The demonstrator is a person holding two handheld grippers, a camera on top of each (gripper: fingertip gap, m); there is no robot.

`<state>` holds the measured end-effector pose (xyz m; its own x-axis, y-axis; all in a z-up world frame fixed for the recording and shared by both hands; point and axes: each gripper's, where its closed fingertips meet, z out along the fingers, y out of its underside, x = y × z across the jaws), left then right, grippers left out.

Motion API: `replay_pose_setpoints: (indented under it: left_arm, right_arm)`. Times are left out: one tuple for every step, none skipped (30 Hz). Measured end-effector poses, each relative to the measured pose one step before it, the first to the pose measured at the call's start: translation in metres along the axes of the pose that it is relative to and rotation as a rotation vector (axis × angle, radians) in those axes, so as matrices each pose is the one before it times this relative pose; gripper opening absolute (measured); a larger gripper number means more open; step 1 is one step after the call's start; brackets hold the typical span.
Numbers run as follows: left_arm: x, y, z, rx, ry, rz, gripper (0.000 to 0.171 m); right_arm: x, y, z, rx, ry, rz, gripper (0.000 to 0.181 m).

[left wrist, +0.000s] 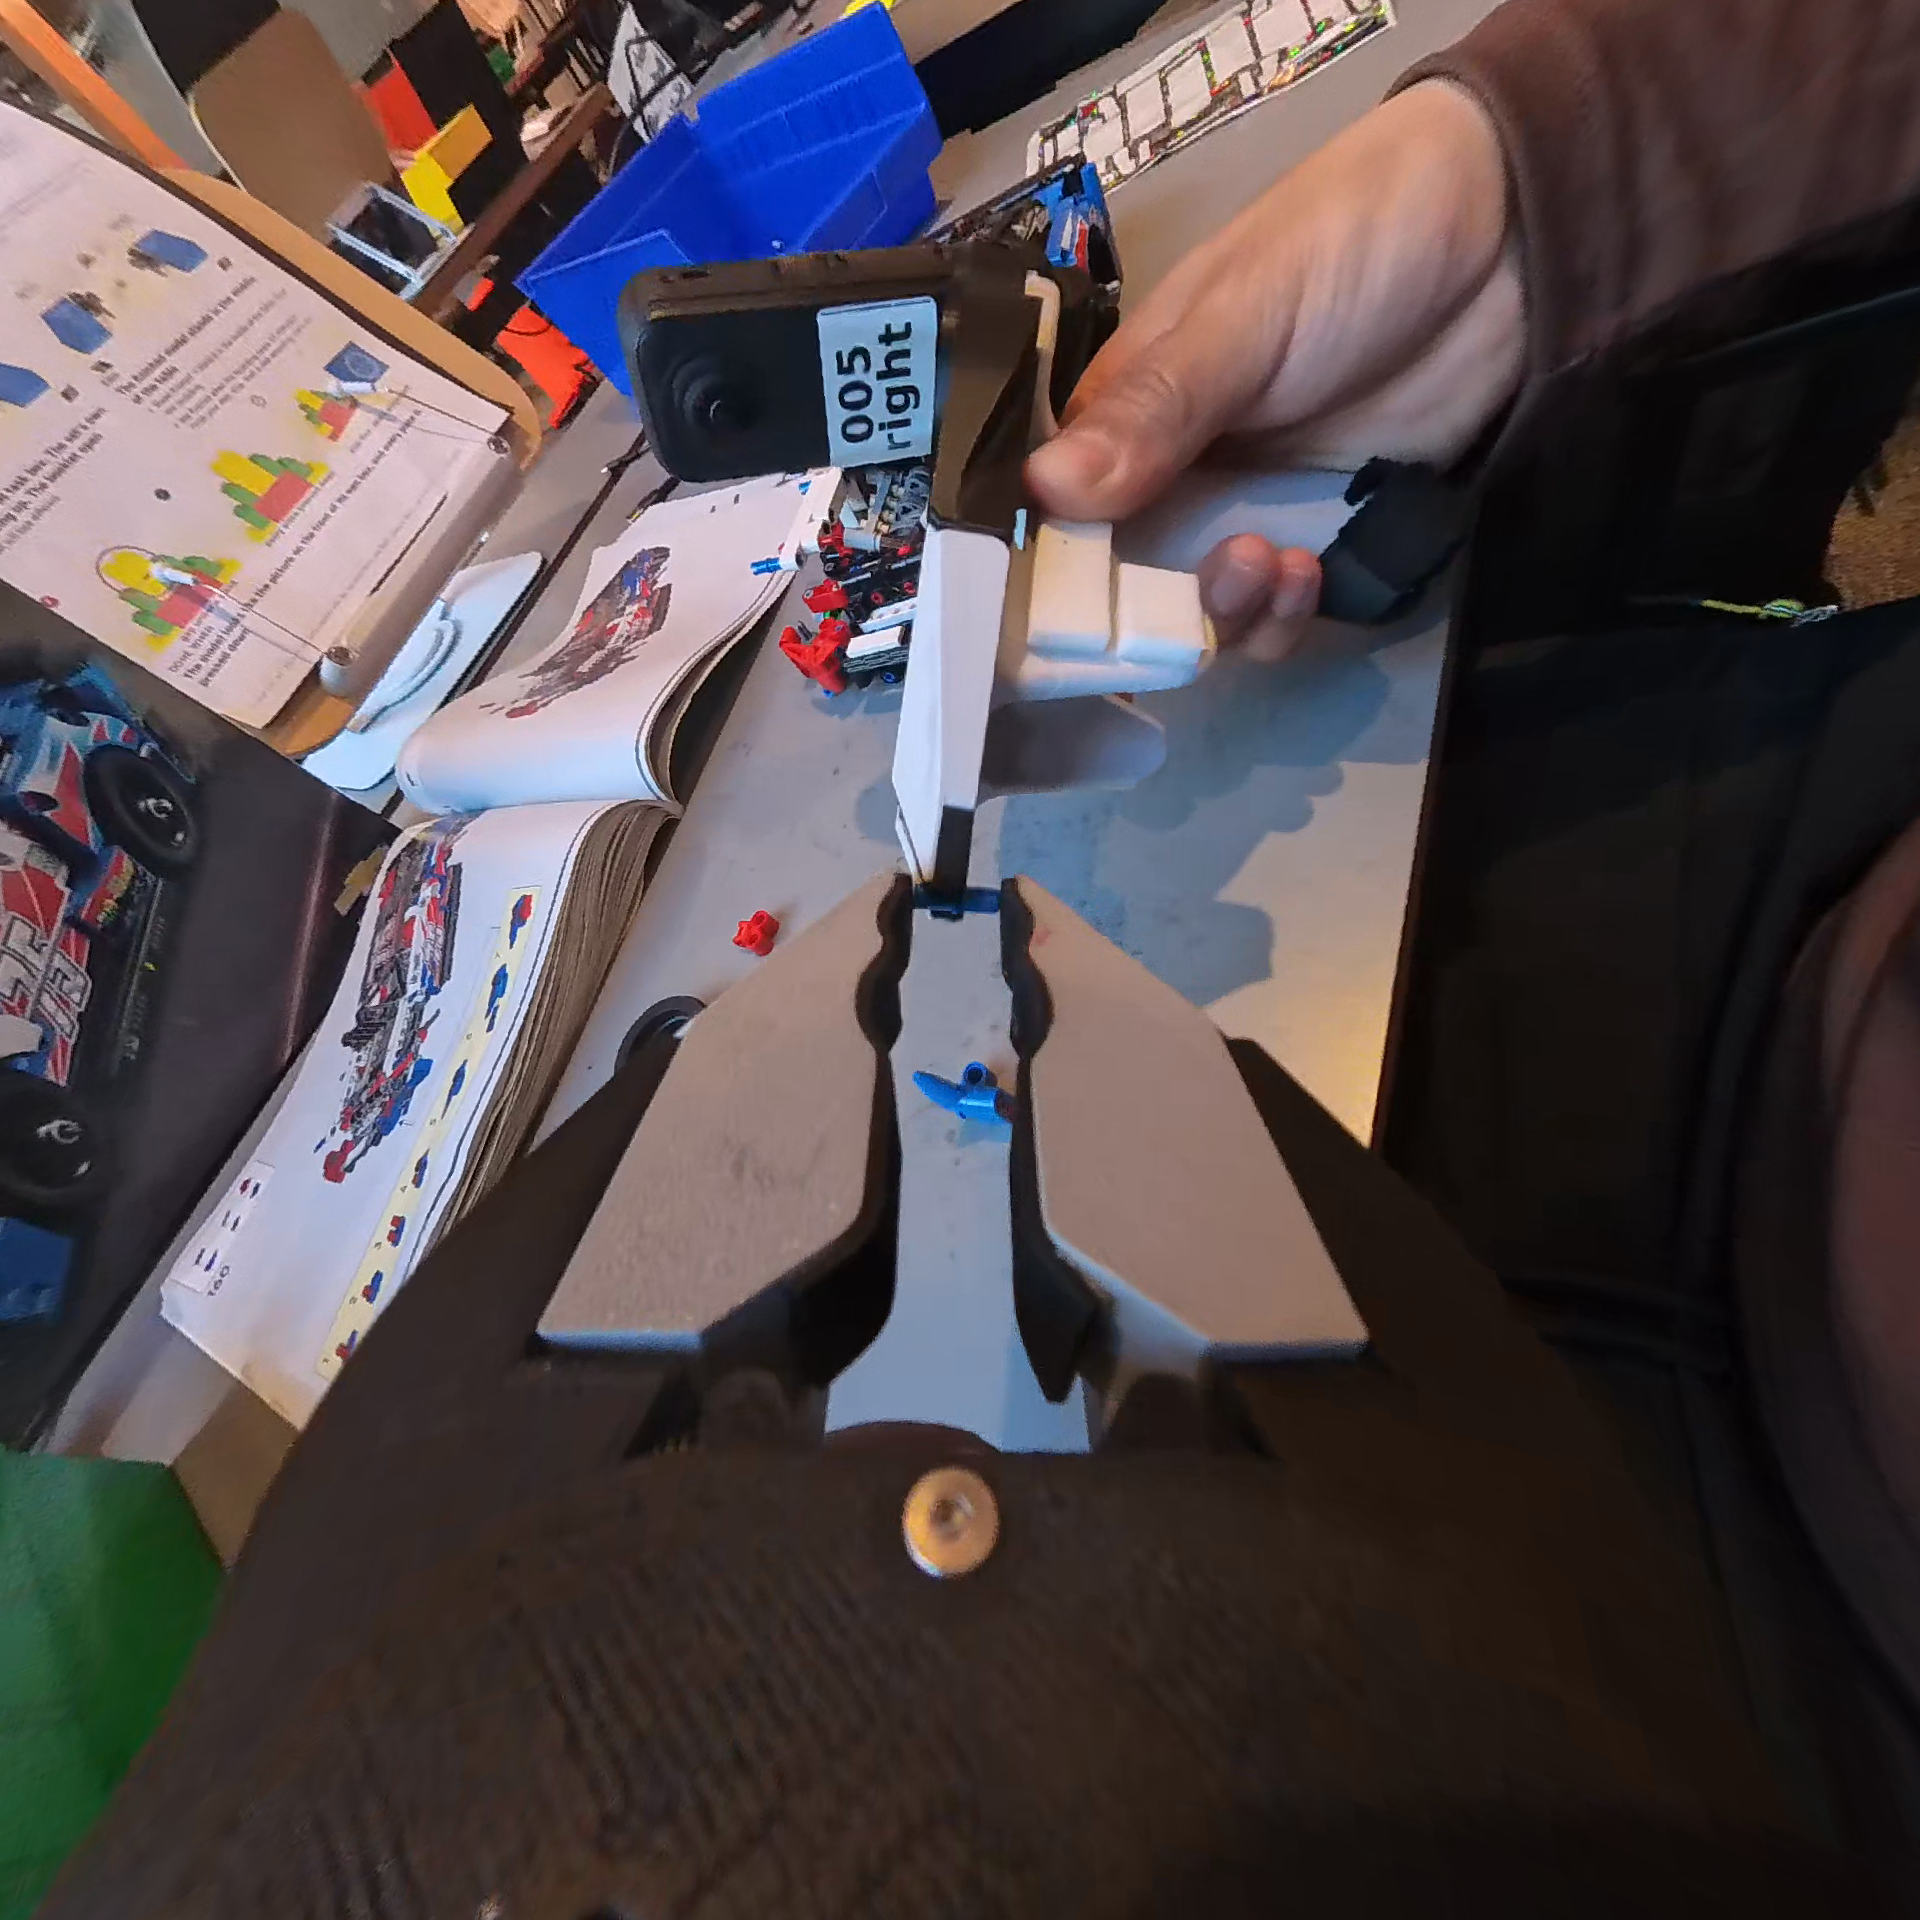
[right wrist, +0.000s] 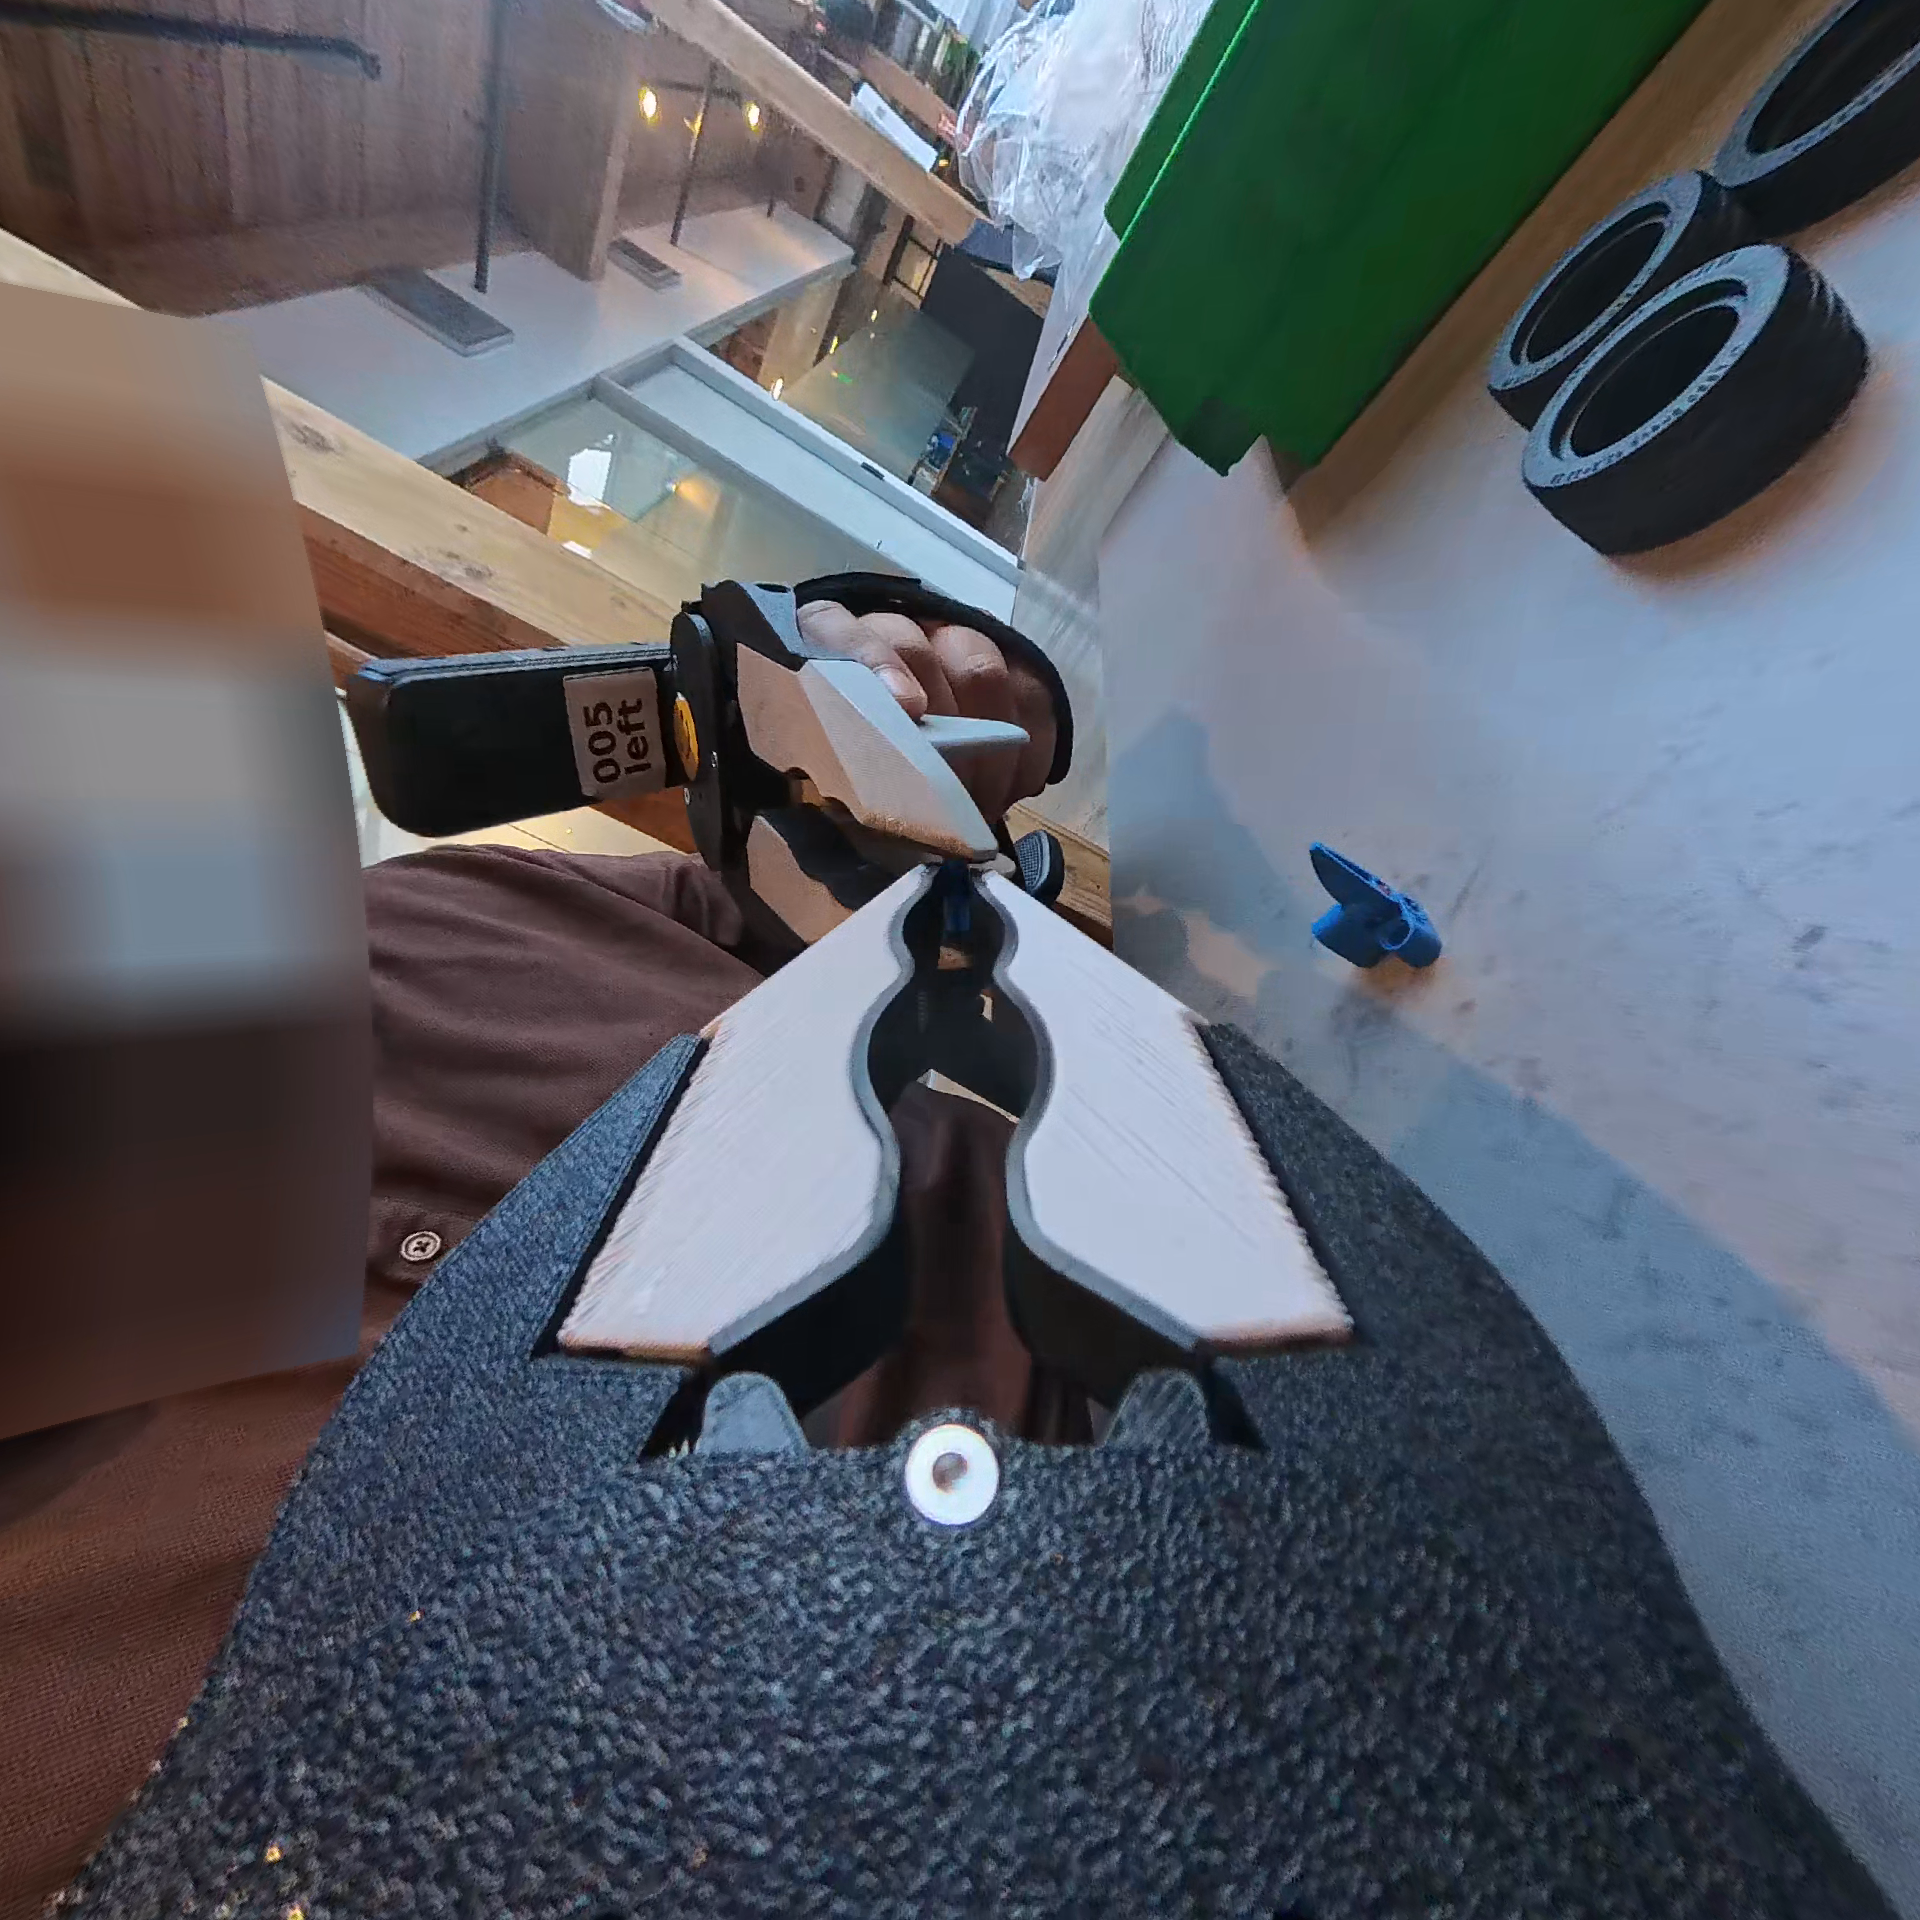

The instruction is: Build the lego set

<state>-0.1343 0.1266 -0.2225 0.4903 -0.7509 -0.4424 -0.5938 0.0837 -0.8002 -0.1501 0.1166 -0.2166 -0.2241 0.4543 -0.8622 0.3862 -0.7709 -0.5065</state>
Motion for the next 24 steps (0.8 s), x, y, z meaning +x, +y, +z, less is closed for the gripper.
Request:
replay_pose_setpoints:
  left_arm:
    - [0.00007, 0.00042, -0.00012, 0.00229, -0.0006, -0.0047, 0.014]
    - [-0.00028, -0.00004, -0.00015, 0.00397, -0.0042, 0.0007, 0.014]
    - [-0.00047, 0.00018, 0.00001, 0.00186, -0.0068, 0.0058, 0.014]
    - [-0.00095, 0.00059, 0.00029, -0.00151, -0.0097, 0.0078, 0.014]
    - [-0.00084, 0.00083, 0.00075, -0.00213, -0.0097, 0.0055, 0.014]
    - [-0.00066, 0.00035, 0.00087, 0.00066, -0.0090, 0.0014, 0.014]
    - [-0.00121, 0.00037, 0.00097, 0.00161, -0.0133, -0.0004, 0.014]
    - [-0.00188, 0.00097, 0.00083, -0.00296, -0.0170, 0.0008, 0.014]
    - [-0.00062, 0.00105, 0.00096, -0.00380, -0.0087, 0.0043, 0.014]
    - [0.00025, 0.00095, 0.00090, -0.00376, -0.0019, 0.0024, 0.014]
    - [0.00071, 0.00060, 0.00081, -0.00115, 0.0021, -0.0022, 0.014]
    - [0.00035, -0.00033, 0.00057, 0.00323, 0.0000, -0.0059, 0.014]
    - [-0.00040, -0.00038, 0.00021, 0.00268, -0.0029, -0.0059, 0.014]
    - [-0.00063, -0.00027, -0.00003, 0.00212, -0.0032, -0.0021, 0.014]
    - [0.00024, -0.00028, -0.00015, 0.00285, 0.0051, -0.0044, 0.014]
    - [0.00069, 0.00003, -0.00029, 0.00188, 0.0094, -0.0089, 0.014]
    - [0.00109, 0.00110, -0.00039, -0.00302, 0.0143, -0.0083, 0.014]
    - [0.00194, 0.00125, -0.00088, -0.00205, 0.0213, -0.0014, 0.017]
    - [0.00150, 0.00082, -0.00175, 0.00262, 0.0168, 0.0117, 0.019]
    - [0.00232, 0.00075, -0.00211, 0.00106, 0.0209, 0.0226, 0.020]
    - [0.00303, 0.00145, -0.00178, -0.00749, 0.0240, 0.0260, 0.020]
    - [-0.00001, 0.00155, -0.00138, -0.01262, 0.0013, 0.0281, 0.020]
    - [0.00101, 0.00086, -0.00130, -0.01027, 0.0024, 0.0380, 0.020]
    - [0.00502, 0.00036, -0.00094, -0.01006, 0.0193, 0.0508, 0.019]
  right_arm:
    - [0.00022, -0.00004, -0.00015, -0.0008, 0.0006, -0.0008, 0.004]
    - [0.00012, -0.00016, -0.00009, 0.0006, -0.0015, 0.0010, 0.004]
    - [0.00022, -0.00046, 0.00013, 0.0024, -0.0008, 0.0013, 0.004]
    - [0.00074, -0.00065, -0.00006, 0.0049, 0.0028, -0.0002, 0.004]
    - [0.00095, -0.00078, -0.00031, 0.0052, 0.0058, -0.0031, 0.005]
    - [0.00086, -0.00050, -0.00049, 0.0035, 0.0069, -0.0083, 0.005]
    - [0.00092, -0.00039, -0.00062, 0.0018, 0.0099, -0.0122, 0.005]
    - [0.00150, 0.00055, -0.00054, -0.0054, 0.0151, -0.0148, 0.005]
    - [0.00132, 0.00150, -0.00004, -0.0115, 0.0166, -0.0176, 0.005]
    - [0.00111, 0.00128, 0.00013, -0.0104, 0.0159, -0.0176, 0.005]
    - [0.00100, 0.00090, 0.00040, -0.0075, 0.0151, -0.0154, 0.005]
    - [0.00036, 0.00003, 0.00036, -0.0033, 0.0110, -0.0152, 0.005]
    - [0.00024, -0.00033, 0.00013, -0.0012, 0.0089, -0.0167, 0.004]
    - [0.00001, -0.00064, -0.00017, 0.0009, 0.0054, -0.0123, 0.004]
    - [-0.00030, 0.00011, -0.00010, -0.0054, 0.0004, -0.0028, 0.004]
    - [-0.00007, 0.00053, -0.00038, -0.0082, 0.0006, 0.0012, 0.004]
    - [0.00091, 0.00097, -0.00092, -0.0121, 0.0077, -0.0004, 0.004]
    - [0.00163, 0.00177, -0.00132, -0.0197, 0.0143, -0.0024, 0.004]
    - [0.00147, 0.00303, -0.00125, -0.0291, 0.0166, -0.0067, 0.004]
    - [0.00145, 0.00394, -0.00088, -0.0338, 0.0180, -0.0096, 0.004]
    - [0.00107, 0.00413, -0.00017, -0.0330, 0.0171, -0.0097, 0.004]
    - [0.00056, 0.00446, 0.00063, -0.0325, 0.0121, -0.0054, 0.004]
    - [0.00018, 0.00467, 0.00122, -0.0323, 0.0070, -0.0005, 0.004]
    - [0.00004, 0.00452, 0.00145, -0.0303, 0.0027, 0.0009, 0.004]
